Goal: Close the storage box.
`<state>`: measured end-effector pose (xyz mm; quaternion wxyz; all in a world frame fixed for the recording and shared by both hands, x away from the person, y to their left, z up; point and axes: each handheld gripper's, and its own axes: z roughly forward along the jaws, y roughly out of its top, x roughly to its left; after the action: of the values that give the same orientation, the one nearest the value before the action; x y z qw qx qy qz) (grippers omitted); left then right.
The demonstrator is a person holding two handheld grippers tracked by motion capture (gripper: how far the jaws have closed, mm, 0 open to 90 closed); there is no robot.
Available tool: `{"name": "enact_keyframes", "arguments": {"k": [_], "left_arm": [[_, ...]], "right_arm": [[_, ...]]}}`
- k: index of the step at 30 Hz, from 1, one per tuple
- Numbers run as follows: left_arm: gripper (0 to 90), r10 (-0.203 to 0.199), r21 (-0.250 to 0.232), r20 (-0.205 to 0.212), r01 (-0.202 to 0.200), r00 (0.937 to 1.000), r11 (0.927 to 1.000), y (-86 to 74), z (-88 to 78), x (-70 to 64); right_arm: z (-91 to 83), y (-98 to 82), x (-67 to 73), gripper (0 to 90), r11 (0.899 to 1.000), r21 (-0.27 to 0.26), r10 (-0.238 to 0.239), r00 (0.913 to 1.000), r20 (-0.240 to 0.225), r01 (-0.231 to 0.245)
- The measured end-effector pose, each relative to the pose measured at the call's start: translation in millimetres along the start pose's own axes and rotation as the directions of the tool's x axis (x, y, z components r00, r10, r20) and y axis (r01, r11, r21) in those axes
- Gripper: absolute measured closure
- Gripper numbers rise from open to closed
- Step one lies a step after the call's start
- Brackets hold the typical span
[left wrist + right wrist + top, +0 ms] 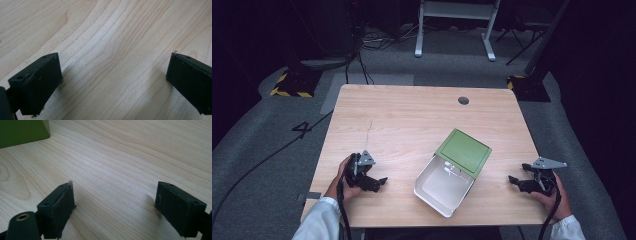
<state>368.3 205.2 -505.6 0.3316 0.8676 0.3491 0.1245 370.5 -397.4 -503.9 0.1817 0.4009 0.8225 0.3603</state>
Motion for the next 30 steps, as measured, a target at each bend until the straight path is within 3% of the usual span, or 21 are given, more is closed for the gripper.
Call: {"name": "enact_keyframes", "arguments": {"k": [8,10,11,13,15,18,19,22,24,25,29,30], "left_arm": [[2.7,0.002,0.036,0.004,-0.002,1.0000,0.9994,2.4,-4.0,-4.5],[13.5,0.010,0.015,0.025,-0.011,0.9996,0.9998,2.3,-6.7,-8.3],[21.3,0.027,0.006,0.063,-0.027,0.9976,0.9996,2.9,-9.3,-11.2],[19.4,0.033,-0.005,0.085,-0.033,0.9958,0.9995,3.4,-10.3,-14.7],[19.9,0.078,-0.008,0.138,-0.078,0.9873,0.9969,7.1,-11.6,-28.2],[25.0,0.136,-0.022,0.206,-0.134,0.9689,0.9907,12.6,-11.4,-44.5],[25.0,0.136,-0.022,0.206,-0.134,0.9689,0.9907,12.6,-11.4,-44.5],[24.3,0.175,-0.032,0.255,-0.172,0.9511,0.9846,21.4,-9.6,-64.0],[24.3,0.183,-0.042,0.275,-0.179,0.9439,0.9830,24.4,-8.5,-69.8],[24.4,0.188,-0.048,0.282,-0.182,0.9408,0.9822,26.2,-7.9,-73.0],[25.1,0.205,-0.052,0.278,-0.198,0.9385,0.9788,30.5,-5.8,-81.4],[25.3,0.224,-0.056,0.273,-0.217,0.9356,0.9747,33.2,-4.1,-87.6]], "right_arm": [[0.0,0.0,0.0,15.7,1.000,0.000,0.000,1.0000,-0.001,0.000],[0.1,0.1,-0.2,15.7,1.000,0.000,0.001,1.0000,-0.001,-0.001],[0.1,0.1,-0.2,15.7,1.000,0.000,0.001,1.0000,-0.002,-0.001],[0.0,0.1,-0.1,15.7,1.000,0.000,0.002,1.0000,-0.002,-0.002],[0.1,0.1,-0.2,15.7,1.000,0.000,0.001,1.0000,-0.002,-0.001],[0.1,0.1,-0.2,15.7,1.000,0.001,0.001,1.0000,-0.002,-0.001],[0.1,0.1,-0.2,15.7,1.000,0.001,0.001,1.0000,-0.002,-0.001],[0.1,0.1,-0.2,15.7,1.000,0.000,0.001,1.0000,-0.002,-0.001],[0.1,0.1,-0.2,15.7,1.000,0.000,0.001,1.0000,-0.003,-0.001],[0.1,0.1,-0.2,15.7,1.000,0.000,0.002,1.0000,-0.003,-0.002],[0.1,0.1,-0.2,15.7,1.000,0.000,0.001,1.0000,-0.002,-0.001],[0.1,0.1,-0.2,15.7,1.000,0.000,0.002,1.0000,-0.003,-0.002]]}}
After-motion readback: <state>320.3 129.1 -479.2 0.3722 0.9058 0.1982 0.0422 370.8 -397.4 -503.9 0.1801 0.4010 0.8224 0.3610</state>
